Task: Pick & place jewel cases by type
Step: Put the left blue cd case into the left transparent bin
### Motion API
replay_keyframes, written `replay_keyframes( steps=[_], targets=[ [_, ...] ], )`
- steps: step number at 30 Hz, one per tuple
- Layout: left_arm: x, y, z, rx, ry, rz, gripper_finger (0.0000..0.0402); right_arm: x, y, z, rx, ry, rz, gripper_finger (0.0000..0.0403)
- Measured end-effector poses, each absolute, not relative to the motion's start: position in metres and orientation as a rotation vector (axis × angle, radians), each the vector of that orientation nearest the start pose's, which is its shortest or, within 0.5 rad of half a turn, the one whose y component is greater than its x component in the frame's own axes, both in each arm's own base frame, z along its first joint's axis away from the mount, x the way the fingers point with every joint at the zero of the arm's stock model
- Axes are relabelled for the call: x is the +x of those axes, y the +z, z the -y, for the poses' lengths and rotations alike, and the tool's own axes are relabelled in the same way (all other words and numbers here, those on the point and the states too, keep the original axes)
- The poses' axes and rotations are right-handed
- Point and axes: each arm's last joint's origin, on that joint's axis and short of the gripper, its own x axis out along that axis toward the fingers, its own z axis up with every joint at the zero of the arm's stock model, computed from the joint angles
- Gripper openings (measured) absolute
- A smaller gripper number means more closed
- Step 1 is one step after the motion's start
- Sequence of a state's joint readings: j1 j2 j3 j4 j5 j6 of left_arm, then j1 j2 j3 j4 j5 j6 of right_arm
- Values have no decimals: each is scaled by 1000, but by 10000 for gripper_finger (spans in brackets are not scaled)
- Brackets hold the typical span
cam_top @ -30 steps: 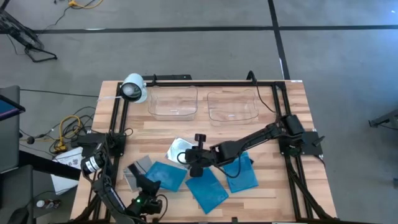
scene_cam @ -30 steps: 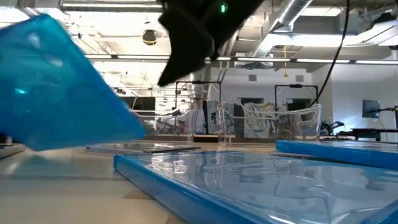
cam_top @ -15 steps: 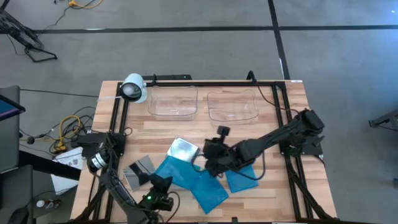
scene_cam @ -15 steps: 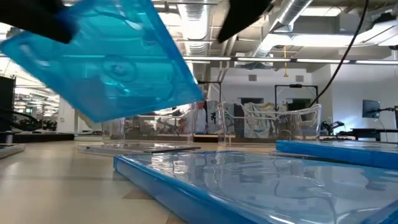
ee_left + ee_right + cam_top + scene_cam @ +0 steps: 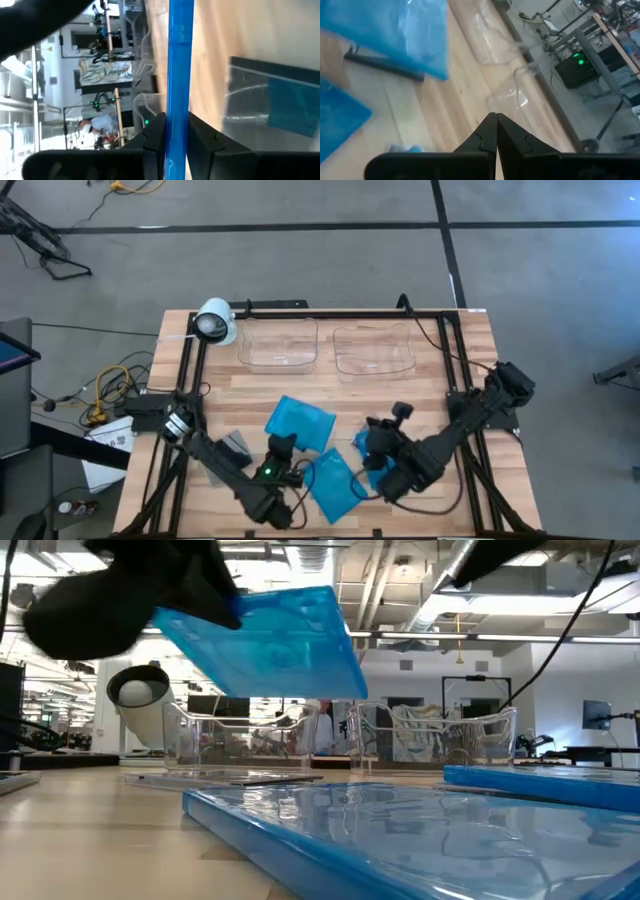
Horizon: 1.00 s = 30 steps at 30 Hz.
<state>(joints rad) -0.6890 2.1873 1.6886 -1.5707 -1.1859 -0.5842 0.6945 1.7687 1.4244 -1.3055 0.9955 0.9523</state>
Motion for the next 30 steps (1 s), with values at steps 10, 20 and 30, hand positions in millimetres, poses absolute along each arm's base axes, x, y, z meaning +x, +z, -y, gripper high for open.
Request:
replay_keyframes(
  steps=[10,20,30],
  targets=[
    [311,243,185,1060,694,-917,43,231,238,-197,-314,-686,-773,0],
    [281,298,111,931,817,-928,48,223,237,-208,-295,-650,-749,0],
    [266,297,42,938,939,-1116,49,225,238,-206,-306,-661,-731,0]
  ],
)
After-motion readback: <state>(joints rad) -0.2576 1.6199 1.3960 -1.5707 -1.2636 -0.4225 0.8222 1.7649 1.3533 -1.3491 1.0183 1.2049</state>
